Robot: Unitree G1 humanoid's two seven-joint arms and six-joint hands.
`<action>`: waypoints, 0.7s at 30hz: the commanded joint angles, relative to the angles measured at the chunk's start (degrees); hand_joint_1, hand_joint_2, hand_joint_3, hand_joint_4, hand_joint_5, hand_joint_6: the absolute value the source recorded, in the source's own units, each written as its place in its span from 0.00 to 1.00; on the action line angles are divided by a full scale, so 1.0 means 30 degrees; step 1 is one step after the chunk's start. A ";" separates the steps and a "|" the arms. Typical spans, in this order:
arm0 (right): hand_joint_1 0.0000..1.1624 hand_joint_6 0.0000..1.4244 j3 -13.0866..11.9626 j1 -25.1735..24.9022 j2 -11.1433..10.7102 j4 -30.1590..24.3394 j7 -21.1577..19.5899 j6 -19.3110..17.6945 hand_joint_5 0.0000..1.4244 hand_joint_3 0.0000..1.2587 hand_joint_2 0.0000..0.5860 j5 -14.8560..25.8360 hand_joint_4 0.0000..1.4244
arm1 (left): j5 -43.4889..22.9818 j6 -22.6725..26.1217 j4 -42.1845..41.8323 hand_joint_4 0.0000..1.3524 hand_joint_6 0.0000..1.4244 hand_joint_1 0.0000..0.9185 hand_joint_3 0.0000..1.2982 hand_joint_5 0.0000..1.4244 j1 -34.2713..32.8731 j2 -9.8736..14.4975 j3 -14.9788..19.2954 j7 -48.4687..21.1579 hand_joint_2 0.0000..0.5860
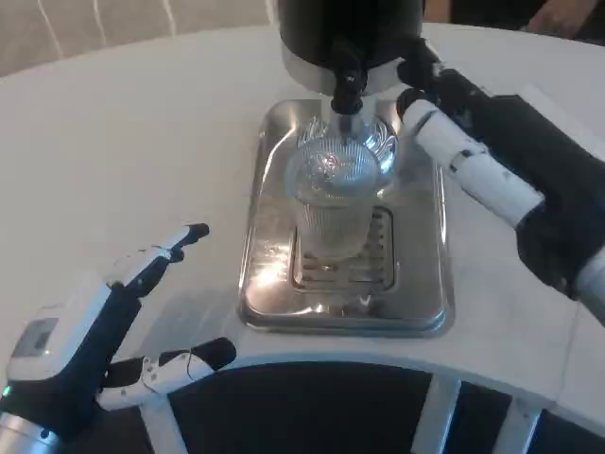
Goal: Grasp the cup under the faucet to collect the drink, then remove the cup.
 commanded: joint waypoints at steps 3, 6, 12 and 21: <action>0.18 0.05 -0.0066 -0.1174 -0.1154 0.0417 -0.1386 0.1271 0.00 0.00 1.00 0.2799 0.00 | -0.0235 0.0488 -0.0931 0.12 0.22 0.08 0.15 0.18 0.0804 -0.0175 0.0546 -0.0486 0.15; 0.18 0.05 0.0192 -0.1810 -0.1805 0.0716 -0.1956 0.1682 0.00 0.00 1.00 0.4010 0.00 | -0.0286 0.0545 -0.1274 0.12 0.22 0.08 0.15 0.18 0.1084 -0.0252 0.0659 -0.0531 0.15; 0.14 0.05 0.0570 -0.2712 -0.2883 0.1212 -0.2663 0.2466 0.00 0.00 0.98 0.5887 0.00 | -0.0346 0.0676 -0.1660 0.12 0.22 0.08 0.15 0.18 0.1436 -0.0373 0.0829 -0.0587 0.15; 0.07 0.05 0.1570 -0.3511 -0.4659 0.1135 -0.3568 0.2886 0.00 0.00 0.95 0.8304 0.00 | -0.0544 0.0843 -0.2088 0.12 0.22 0.08 0.15 0.18 0.1980 -0.0439 0.1174 -0.0738 0.15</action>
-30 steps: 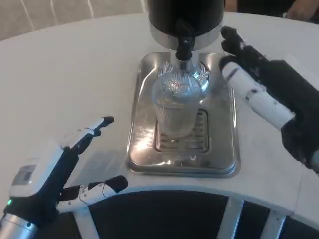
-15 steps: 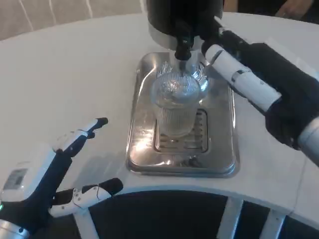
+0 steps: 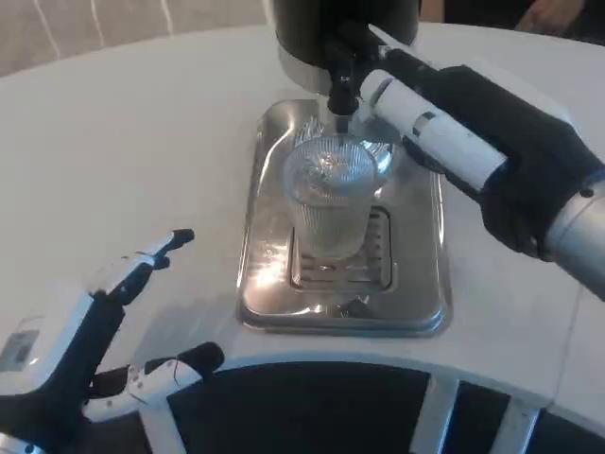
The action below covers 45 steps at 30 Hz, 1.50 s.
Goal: Grasp the cup under the faucet to collect the drink, then remove the cup.
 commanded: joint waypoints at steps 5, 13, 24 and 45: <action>0.01 0.04 0.3136 -0.0898 -0.2548 -0.0123 -0.0285 -0.0967 0.00 0.00 0.93 0.1295 0.00 | -0.0335 0.0264 -0.0429 0.12 0.22 0.08 0.15 0.18 0.0649 -0.0079 0.0333 -0.0577 0.15; 0.00 0.02 0.6712 -0.1751 -0.4970 0.0170 -0.0383 -0.3530 0.00 0.00 0.92 0.0005 0.00 | -0.0800 0.0407 -0.0510 0.12 0.22 0.08 0.16 0.18 0.0667 -0.0181 0.0470 -0.0995 0.15; 0.00 0.01 0.7510 -0.1592 -0.6526 -0.0822 0.0027 -0.4152 0.00 0.00 0.92 -0.1109 0.00 | -0.2088 0.2357 -0.0906 0.00 0.22 0.22 0.03 0.20 -0.0289 -0.1430 0.0467 -0.1779 0.10; 0.00 0.01 0.6908 -0.0551 -0.6789 -0.1694 -0.0228 -0.3697 0.00 0.00 0.94 -0.1229 0.00 | -0.0999 0.4236 0.2828 0.00 0.11 0.39 0.02 0.07 -0.5224 -0.4891 -0.1550 -0.0608 0.09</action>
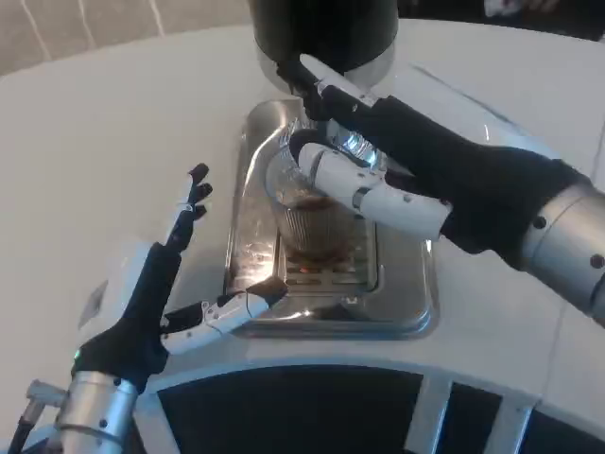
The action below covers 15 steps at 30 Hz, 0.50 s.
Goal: Grasp the cup under the faucet to collect the drink, then remove the cup.
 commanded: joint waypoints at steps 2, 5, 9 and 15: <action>0.00 0.01 0.0506 0.0418 0.0208 -0.0629 0.0734 -0.0295 0.00 0.00 0.94 0.0680 0.00 | 0.0185 0.0143 0.1633 0.00 0.11 0.39 0.02 0.06 -0.1201 -0.0493 -0.0275 0.0677 0.09; 0.00 0.01 0.0495 0.0436 0.0253 -0.0618 0.0716 -0.0279 0.00 0.00 0.94 0.0654 0.00 | 0.0190 0.0230 0.2298 0.00 0.11 0.40 0.02 0.06 -0.1752 -0.0667 -0.0356 0.0722 0.09; 0.00 0.01 0.0452 0.0552 0.0295 -0.0652 0.0671 -0.0235 0.00 0.00 0.94 0.0646 0.00 | 0.0302 0.0240 0.3235 0.00 0.11 0.40 0.02 0.06 -0.2613 -0.0772 -0.0603 0.0741 0.10; 0.00 0.01 0.0341 0.0735 0.0213 -0.0752 0.0662 -0.0210 0.00 0.00 0.94 0.0608 0.00 | 0.0227 0.0000 0.3986 0.00 0.11 0.40 0.03 0.06 -0.3433 -0.0759 -0.1052 0.0563 0.10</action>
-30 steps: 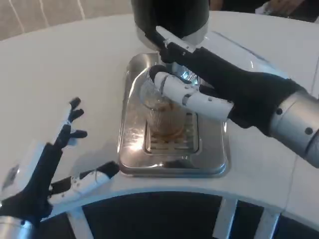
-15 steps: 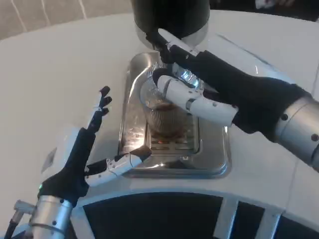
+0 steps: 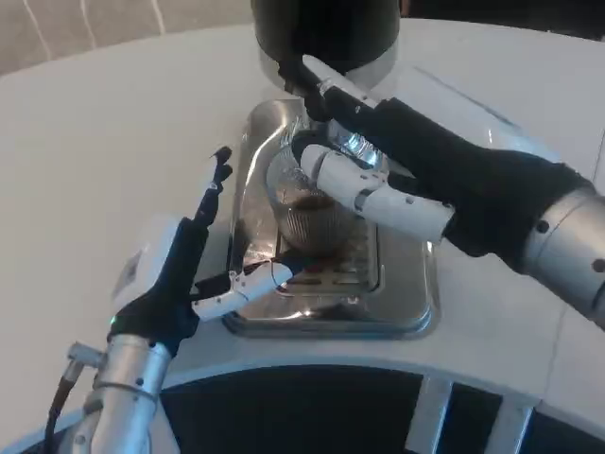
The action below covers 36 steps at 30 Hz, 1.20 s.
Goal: Grasp the cup under the faucet to collect the drink, then remove the cup.
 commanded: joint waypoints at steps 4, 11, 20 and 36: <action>0.00 0.01 0.0469 0.0467 0.0151 -0.0558 0.0697 -0.0245 0.00 0.00 0.94 0.0678 0.00 | -0.0052 -0.0020 0.0879 0.00 0.11 0.40 0.03 0.05 -0.0588 -0.0104 -0.0424 0.0016 0.10; 0.00 0.01 0.0410 0.0467 0.0184 -0.0714 0.0609 -0.0141 0.00 0.00 0.94 0.0612 0.00 | -0.0135 -0.0115 0.1230 0.00 0.11 0.40 0.03 0.05 -0.0963 -0.0044 -0.0484 0.0115 0.11; 0.00 0.01 -0.1402 0.1490 -0.0280 -0.2384 -0.0540 -0.0503 0.00 0.00 0.94 -0.0628 0.00 | -0.0268 -0.0110 0.1109 0.00 0.11 0.38 0.03 0.06 -0.0917 0.0043 -0.0396 0.0048 0.12; 0.02 0.01 -0.7414 0.6356 0.0615 -0.2581 0.0383 -0.6119 0.00 0.00 0.95 -0.3284 0.00 | -0.0348 -0.0218 0.1726 0.00 0.11 0.38 0.04 0.06 -0.1285 0.0031 -0.0518 -0.0068 0.12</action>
